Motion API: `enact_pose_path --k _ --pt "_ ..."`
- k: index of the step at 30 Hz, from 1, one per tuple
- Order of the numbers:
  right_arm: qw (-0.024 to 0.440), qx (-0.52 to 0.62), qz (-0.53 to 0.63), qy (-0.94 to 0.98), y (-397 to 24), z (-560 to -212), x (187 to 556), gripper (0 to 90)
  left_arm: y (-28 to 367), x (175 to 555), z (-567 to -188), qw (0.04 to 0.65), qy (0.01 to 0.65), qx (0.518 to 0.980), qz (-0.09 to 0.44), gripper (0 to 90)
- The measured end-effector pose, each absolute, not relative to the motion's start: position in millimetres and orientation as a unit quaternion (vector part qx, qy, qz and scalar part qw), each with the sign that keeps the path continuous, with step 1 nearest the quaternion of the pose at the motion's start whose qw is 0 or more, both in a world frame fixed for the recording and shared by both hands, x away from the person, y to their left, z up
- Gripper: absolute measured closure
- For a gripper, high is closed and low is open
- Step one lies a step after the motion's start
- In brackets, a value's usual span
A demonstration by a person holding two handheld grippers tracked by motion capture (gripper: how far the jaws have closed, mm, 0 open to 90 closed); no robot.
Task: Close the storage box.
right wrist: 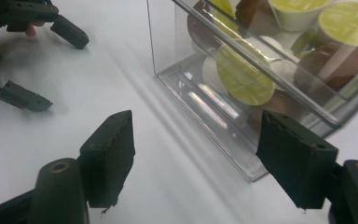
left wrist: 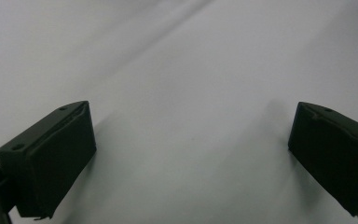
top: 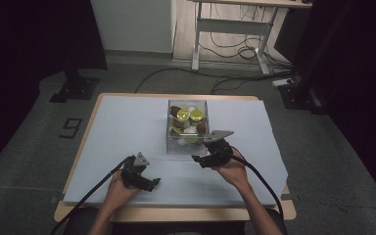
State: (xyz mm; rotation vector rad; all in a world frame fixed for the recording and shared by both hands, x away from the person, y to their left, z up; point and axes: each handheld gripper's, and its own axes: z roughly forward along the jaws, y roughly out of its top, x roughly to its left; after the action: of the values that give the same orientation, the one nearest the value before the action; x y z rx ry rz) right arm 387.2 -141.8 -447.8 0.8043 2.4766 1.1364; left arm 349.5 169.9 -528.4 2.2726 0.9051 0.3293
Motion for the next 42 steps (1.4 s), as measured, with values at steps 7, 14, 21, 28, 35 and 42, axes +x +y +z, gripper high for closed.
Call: enact_pose_path --k 7,14,21,28,35,42 --pt "0.161 0.278 0.386 0.865 -151.2 -442.5 381.7 22.0 169.8 349.5 -528.4 0.33 0.346 0.869 0.126 0.1" --pt "0.163 0.286 0.382 0.864 -163.3 -440.7 378.1 15.9 169.7 349.4 -528.5 0.331 0.346 0.869 0.126 0.1" --pt "0.179 0.301 0.367 0.862 -177.0 -441.8 375.1 13.0 169.8 349.4 -528.4 0.33 0.346 0.869 0.126 0.1" --pt "0.184 0.314 0.37 0.855 -192.9 -442.1 371.7 5.4 169.7 349.4 -528.4 0.331 0.347 0.869 0.126 0.1" --pt "0.192 0.33 0.366 0.849 -208.6 -444.6 368.8 1.7 169.7 349.3 -528.4 0.33 0.347 0.869 0.126 0.1" --pt "0.204 0.339 0.356 0.846 -221.8 -452.7 367.0 0.2 169.6 349.3 -528.5 0.331 0.347 0.868 0.127 0.1"
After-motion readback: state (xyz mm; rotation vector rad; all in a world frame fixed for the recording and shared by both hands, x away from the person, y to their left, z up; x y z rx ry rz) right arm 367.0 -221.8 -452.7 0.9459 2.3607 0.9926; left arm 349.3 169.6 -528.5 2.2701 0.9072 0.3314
